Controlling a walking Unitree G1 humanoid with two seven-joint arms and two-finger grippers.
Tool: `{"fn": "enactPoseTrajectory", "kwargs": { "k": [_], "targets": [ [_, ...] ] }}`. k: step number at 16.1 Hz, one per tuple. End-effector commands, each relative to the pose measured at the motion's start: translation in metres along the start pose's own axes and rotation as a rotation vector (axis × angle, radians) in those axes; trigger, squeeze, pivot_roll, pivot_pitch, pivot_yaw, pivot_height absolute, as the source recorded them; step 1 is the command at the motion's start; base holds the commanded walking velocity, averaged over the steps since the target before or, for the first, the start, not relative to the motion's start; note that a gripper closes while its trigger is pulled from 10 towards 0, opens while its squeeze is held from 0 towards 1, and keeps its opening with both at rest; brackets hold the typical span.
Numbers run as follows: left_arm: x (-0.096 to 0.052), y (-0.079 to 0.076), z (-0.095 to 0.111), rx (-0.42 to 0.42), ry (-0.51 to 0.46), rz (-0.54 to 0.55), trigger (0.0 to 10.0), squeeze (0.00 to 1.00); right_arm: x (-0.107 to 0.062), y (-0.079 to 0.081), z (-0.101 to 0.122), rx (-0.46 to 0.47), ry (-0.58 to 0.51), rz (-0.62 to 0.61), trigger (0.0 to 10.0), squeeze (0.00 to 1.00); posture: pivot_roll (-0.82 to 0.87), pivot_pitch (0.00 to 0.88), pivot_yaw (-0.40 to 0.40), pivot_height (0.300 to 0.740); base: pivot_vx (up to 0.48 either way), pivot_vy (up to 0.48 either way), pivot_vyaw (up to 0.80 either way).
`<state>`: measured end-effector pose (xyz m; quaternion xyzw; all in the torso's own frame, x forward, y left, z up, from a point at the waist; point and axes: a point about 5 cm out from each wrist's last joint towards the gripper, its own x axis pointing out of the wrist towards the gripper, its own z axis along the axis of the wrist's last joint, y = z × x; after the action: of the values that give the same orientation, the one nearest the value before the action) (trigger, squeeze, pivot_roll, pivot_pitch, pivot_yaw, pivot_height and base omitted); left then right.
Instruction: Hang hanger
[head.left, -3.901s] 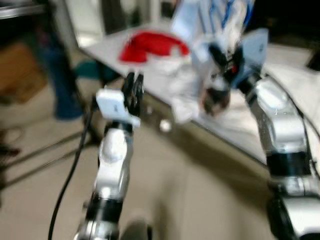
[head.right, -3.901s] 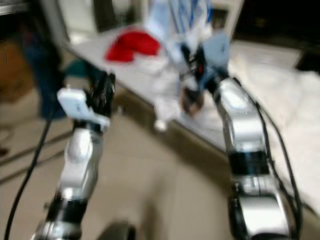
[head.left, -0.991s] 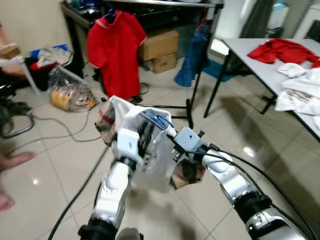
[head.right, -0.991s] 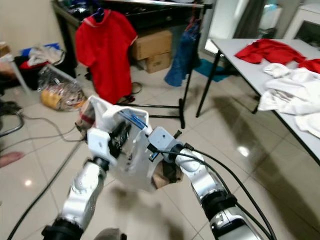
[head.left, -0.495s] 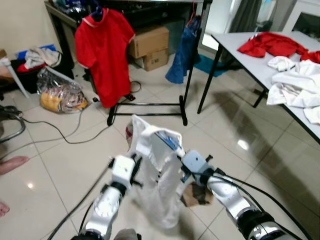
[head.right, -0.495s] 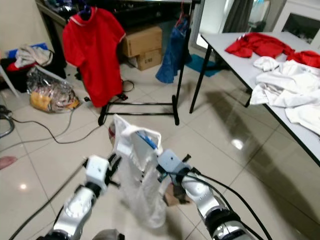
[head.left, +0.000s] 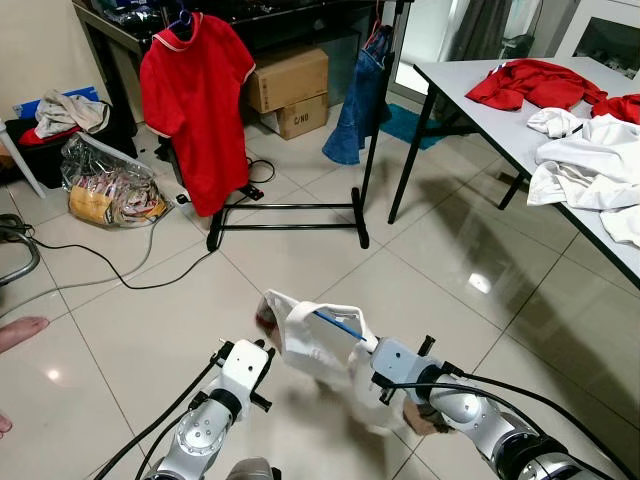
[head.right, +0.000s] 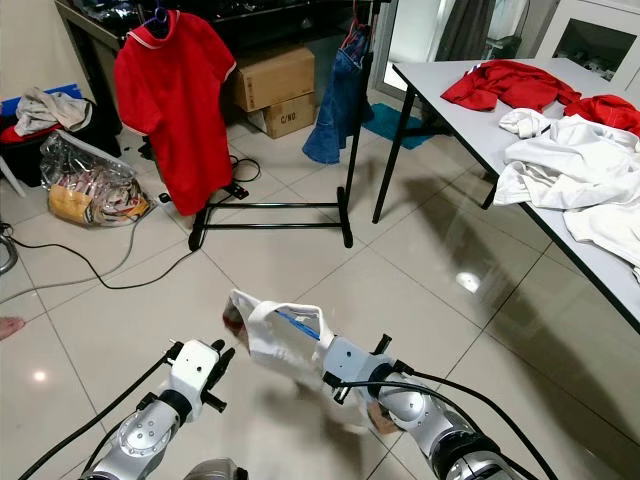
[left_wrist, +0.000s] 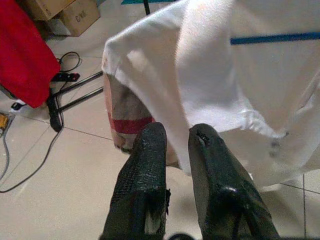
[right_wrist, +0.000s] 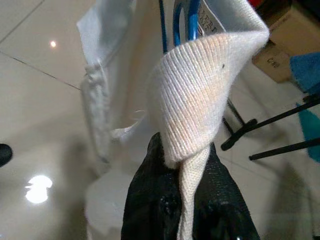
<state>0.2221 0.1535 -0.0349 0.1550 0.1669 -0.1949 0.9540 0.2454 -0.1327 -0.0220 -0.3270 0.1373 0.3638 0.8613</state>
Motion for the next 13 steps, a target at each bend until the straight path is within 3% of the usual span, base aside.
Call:
{"fn": "enactPoseTrajectory", "kwargs": {
  "k": [1,4,6,7,8,13],
  "targets": [
    [0.003,-0.001,0.004,0.031,-0.011,-0.013,10.0,0.00,0.001,-0.003,0.002,-0.051,-0.016,-0.008,10.0,0.00,0.18,0.003,-0.010,0.740,0.000,0.000,0.00],
    [0.006,0.008,0.009,0.104,-0.033,0.000,10.0,0.00,-0.002,-0.003,0.001,-0.165,-0.023,0.026,10.0,0.00,0.18,0.009,-0.015,0.740,0.000,0.000,0.00],
    [0.007,0.012,0.015,0.193,-0.058,-0.060,10.0,0.00,-0.006,0.001,-0.005,-0.243,-0.012,0.077,10.0,0.00,0.18,0.013,-0.019,0.740,0.000,0.000,0.00],
    [0.007,0.010,0.015,0.248,-0.063,-0.103,10.0,0.91,-0.008,0.003,-0.008,-0.259,0.002,0.089,10.0,0.00,0.18,0.013,-0.019,0.740,0.000,0.000,0.00],
    [0.005,0.008,0.013,0.300,-0.063,-0.153,10.0,1.00,-0.009,0.004,-0.011,-0.259,0.012,0.085,10.0,0.00,0.18,0.014,-0.020,0.740,0.000,0.000,0.00],
    [0.003,0.008,0.010,0.397,-0.054,-0.199,10.0,1.00,-0.011,0.005,-0.013,-0.268,0.014,0.092,10.0,0.00,0.18,0.016,-0.020,0.740,0.000,0.000,0.00]
  ]
}}
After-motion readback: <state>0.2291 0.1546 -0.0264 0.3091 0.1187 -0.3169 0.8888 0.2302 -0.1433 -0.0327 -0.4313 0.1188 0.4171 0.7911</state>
